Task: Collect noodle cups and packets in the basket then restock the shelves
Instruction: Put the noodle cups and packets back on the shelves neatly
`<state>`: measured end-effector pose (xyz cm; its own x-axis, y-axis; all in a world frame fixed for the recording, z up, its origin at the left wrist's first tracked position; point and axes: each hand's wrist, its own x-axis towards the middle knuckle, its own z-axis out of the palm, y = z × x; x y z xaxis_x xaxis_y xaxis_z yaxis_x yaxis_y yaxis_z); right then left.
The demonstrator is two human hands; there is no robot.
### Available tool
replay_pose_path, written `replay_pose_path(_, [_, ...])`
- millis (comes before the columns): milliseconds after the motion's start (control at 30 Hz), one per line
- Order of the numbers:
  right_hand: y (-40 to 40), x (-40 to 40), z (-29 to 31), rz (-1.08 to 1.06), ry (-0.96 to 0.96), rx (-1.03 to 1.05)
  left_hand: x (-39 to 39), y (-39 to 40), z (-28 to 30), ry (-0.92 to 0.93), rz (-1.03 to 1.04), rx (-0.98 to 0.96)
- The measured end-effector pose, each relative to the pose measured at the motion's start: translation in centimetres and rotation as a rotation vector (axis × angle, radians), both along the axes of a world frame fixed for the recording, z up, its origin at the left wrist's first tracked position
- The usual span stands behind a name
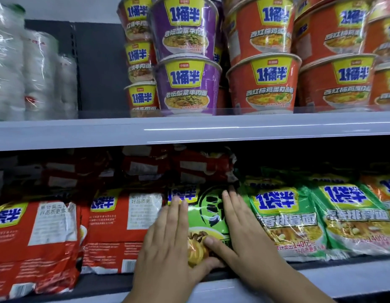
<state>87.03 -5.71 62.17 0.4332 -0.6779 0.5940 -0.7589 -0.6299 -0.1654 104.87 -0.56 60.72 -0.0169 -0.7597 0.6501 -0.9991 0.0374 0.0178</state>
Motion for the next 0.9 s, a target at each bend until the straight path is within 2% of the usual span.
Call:
replay_pose_path(133, [0.1, -0.3, 0.0, 0.016, -0.048, 0.018, 0.0, 0.2, 0.4, 0.026, 0.036, 0.030])
replay_pose_path(267, [0.7, 0.6, 0.7, 0.125, -0.435, 0.043, -1.2, 0.5, 1.7, 0.090, -0.016, -0.046])
replay_pose_path(333, [0.5, 1.6, 0.9, 0.158, -0.574, 0.140, -1.9, 0.1, 2.3, 0.195, -0.091, -0.141])
replay_pose_path(400, [0.1, 2.3, 0.8, 0.156, -0.571, 0.205, -2.2, -0.4, 2.2, 0.349, -0.121, -0.147])
replay_pose_path(533, [-0.7, 2.0, 0.4, 0.219, -0.547, 0.249, -2.7, -1.2, 1.4, 0.494, -0.109, -0.169])
replay_pose_path(633, [-1.2, 2.0, 0.1, 0.178, -0.440, 0.187, -2.8, -1.6, 1.2, 0.423, -0.081, -0.189])
replay_pose_path(767, [-0.7, 1.7, 0.2, 0.184, -0.448, 0.128, -3.4, 0.6, 2.0, 0.423, -0.168, -0.240])
replay_pose_path(833, [0.3, 1.4, 0.3, 0.226, -0.447, 0.032, -3.3, 2.8, 2.4, 0.386, -0.214, -0.309])
replay_pose_path(900, [1.7, 1.6, 0.7, 0.330, -0.420, -0.080, -2.3, 4.9, 2.8, 0.426, -0.204, -0.396])
